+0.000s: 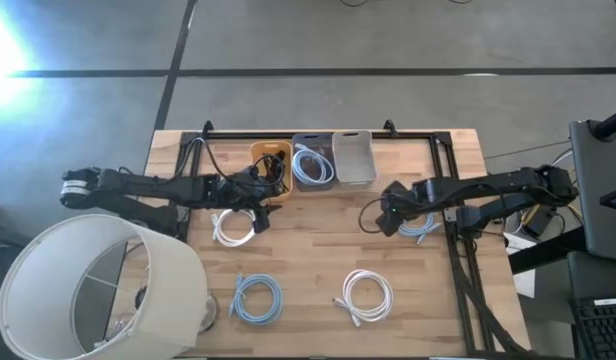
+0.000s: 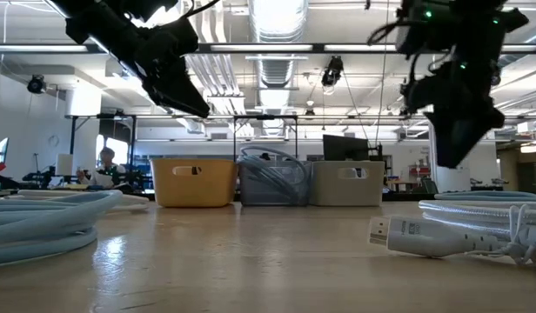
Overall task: Pick & Place USB Port
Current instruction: Put the top blue hdmi cable into the black bin
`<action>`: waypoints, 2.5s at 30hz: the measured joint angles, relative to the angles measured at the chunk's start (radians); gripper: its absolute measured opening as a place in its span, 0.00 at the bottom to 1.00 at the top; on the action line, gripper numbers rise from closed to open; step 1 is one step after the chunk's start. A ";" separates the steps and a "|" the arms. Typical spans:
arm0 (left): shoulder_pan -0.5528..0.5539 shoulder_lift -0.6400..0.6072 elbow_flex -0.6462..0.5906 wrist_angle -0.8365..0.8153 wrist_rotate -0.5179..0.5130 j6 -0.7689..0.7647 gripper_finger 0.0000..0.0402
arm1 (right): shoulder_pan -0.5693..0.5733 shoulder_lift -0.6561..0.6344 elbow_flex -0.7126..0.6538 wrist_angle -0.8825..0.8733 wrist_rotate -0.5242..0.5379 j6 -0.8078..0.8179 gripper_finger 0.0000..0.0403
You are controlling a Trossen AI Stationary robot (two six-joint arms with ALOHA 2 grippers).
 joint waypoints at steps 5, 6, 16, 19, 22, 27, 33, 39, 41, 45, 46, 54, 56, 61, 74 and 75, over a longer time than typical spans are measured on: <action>0.000 0.000 0.000 0.023 0.000 0.000 0.44 | 0.005 -0.013 -0.079 0.001 -0.057 0.052 0.37; 0.000 0.000 0.000 0.026 0.000 0.000 0.44 | 0.005 -0.010 -0.091 0.001 -0.062 0.059 0.37; 0.000 0.000 0.000 0.039 0.000 0.000 0.44 | 0.005 -0.001 -0.159 0.035 -0.107 0.106 0.37; 0.000 0.000 0.000 0.039 0.000 0.000 0.44 | 0.005 -0.001 -0.163 0.051 -0.125 0.105 0.38; 0.000 0.000 0.000 0.039 0.000 0.000 0.44 | 0.005 -0.001 -0.161 0.056 -0.128 0.096 0.38; 0.000 0.000 0.000 0.039 0.000 0.000 0.44 | 0.005 -0.001 -0.136 0.054 -0.128 0.064 0.37; 0.000 0.000 0.000 0.039 0.000 0.000 0.44 | 0.005 -0.001 -0.095 0.058 -0.134 0.035 0.37; 0.000 0.000 0.000 0.040 0.000 0.000 0.44 | 0.005 0.002 -0.116 0.062 -0.173 0.033 0.38; 0.000 0.000 0.000 0.040 0.000 0.000 0.44 | 0.005 0.002 -0.126 0.064 -0.174 0.040 0.38; 0.000 0.000 0.000 0.040 0.000 0.000 0.44 | 0.005 0.002 -0.152 0.099 -0.176 0.061 0.38; 0.000 0.000 0.000 0.040 0.000 0.000 0.44 | 0.005 0.002 -0.159 0.114 -0.176 0.060 0.38; 0.000 0.000 0.000 0.040 0.000 0.000 0.44 | 0.005 0.002 -0.229 0.245 -0.173 0.025 0.38; 0.000 0.000 0.000 0.040 0.000 0.000 0.44 | 0.005 0.002 -0.243 0.264 -0.173 0.001 0.37; 0.000 0.000 0.000 0.040 0.000 0.000 0.44 | 0.005 0.002 -0.252 0.285 -0.167 -0.051 0.35; 0.000 0.000 0.000 0.045 0.000 0.001 0.44 | 0.005 0.003 -0.240 0.326 -0.116 -0.038 0.06; 0.000 0.000 0.000 0.045 0.000 0.001 0.44 | 0.005 0.003 -0.235 0.327 -0.117 -0.040 0.05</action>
